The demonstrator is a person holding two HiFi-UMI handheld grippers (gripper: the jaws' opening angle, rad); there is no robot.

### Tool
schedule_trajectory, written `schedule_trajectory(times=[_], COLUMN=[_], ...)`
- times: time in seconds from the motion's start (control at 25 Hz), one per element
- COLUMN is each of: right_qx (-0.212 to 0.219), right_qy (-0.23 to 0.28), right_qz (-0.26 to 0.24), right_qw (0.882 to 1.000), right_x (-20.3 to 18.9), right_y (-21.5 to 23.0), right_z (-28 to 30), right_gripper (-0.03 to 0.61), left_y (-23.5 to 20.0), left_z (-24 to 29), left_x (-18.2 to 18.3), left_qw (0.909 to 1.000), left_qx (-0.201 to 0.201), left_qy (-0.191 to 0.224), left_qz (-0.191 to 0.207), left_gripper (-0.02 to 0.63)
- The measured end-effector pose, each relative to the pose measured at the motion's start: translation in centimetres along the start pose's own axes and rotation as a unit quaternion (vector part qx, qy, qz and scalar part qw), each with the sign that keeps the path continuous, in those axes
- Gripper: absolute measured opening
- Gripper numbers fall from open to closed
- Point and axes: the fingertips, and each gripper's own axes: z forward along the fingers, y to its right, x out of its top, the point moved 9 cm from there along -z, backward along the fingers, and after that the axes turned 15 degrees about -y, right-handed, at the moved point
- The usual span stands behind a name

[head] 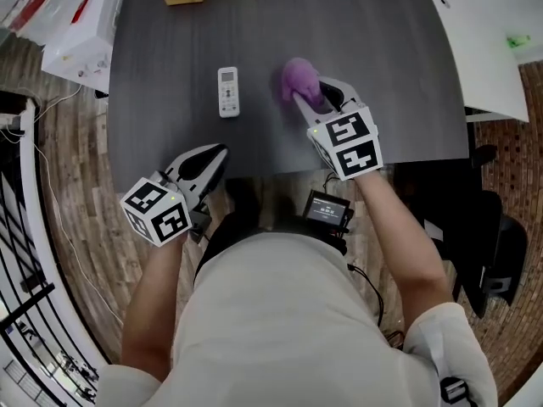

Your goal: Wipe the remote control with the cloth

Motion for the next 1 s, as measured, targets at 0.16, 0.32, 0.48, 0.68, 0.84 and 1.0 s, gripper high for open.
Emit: schedule_trajectory(times=[0.16, 0.32, 0.48, 0.68, 0.84, 1.0], right_qx=[-0.016, -0.007, 0.026, 0.079, 0.11, 0.124], right_qy=[0.014, 0.036, 0.043, 0.052, 0.07, 0.08], right_qz=[0.033, 0.045, 0.04, 0.073, 0.123, 0.162], right_qw=[0.999, 0.998, 0.998, 0.993, 0.984, 0.976], right_x=[-2.4, -4.3, -5.7, -6.9, -7.4, -8.2], right_y=[3.6, 5.0, 4.3, 2.3, 0.6, -1.5], right_z=[-1.2, -5.5, -9.8, -13.5, -16.5, -19.3], right_gripper=[0.137, 0.137, 0.137, 0.137, 0.137, 0.137], left_y=[3.5, 7.2, 10.0, 12.2, 13.2, 14.3], left_z=[0.8, 0.7, -0.2, -1.3, -2.4, -3.5], left_x=[-1.1, -2.7, -3.8, -4.3, -4.2, -3.9], left_qw=[0.9998, 0.999, 0.9972, 0.9944, 0.9926, 0.9907], left_qx=[0.001, -0.001, -0.001, 0.001, -0.007, -0.03], left_qy=[0.011, 0.033, 0.062, 0.095, 0.113, 0.127], left_qz=[-0.014, -0.032, -0.042, -0.046, -0.044, -0.04], left_gripper=[0.018, 0.015, 0.012, 0.011, 0.011, 0.011])
